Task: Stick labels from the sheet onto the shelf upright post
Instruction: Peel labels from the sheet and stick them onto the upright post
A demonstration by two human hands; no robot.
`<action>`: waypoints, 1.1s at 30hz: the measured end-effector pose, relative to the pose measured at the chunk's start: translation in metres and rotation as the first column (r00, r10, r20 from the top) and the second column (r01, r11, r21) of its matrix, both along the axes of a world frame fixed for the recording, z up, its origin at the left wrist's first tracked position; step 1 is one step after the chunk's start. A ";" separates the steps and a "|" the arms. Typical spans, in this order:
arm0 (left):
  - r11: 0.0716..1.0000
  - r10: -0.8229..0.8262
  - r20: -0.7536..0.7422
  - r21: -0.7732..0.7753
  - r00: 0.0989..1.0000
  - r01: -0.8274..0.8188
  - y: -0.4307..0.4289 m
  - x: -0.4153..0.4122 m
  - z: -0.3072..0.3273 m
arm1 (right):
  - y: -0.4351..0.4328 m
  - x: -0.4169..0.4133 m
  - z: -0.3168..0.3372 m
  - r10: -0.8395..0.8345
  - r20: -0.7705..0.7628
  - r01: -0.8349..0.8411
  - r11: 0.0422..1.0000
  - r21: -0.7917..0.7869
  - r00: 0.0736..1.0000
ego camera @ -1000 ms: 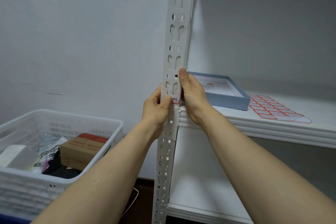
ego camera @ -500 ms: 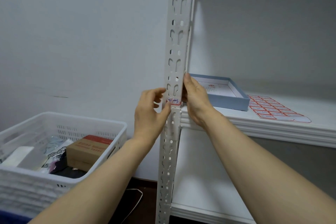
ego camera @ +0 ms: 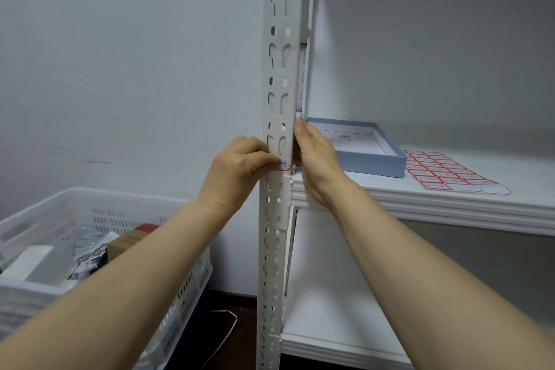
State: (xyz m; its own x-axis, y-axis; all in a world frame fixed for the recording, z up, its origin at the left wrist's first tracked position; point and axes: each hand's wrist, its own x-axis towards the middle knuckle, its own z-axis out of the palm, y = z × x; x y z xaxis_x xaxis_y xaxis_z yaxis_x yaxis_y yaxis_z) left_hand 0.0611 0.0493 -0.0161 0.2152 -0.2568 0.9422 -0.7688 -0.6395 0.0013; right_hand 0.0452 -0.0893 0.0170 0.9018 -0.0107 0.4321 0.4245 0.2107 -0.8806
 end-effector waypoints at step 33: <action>0.909 0.377 0.180 0.115 0.909 -0.400 -0.014 0.002 -0.014 | 0.002 0.001 0.000 -0.034 -0.025 0.034 0.999 -0.008 0.999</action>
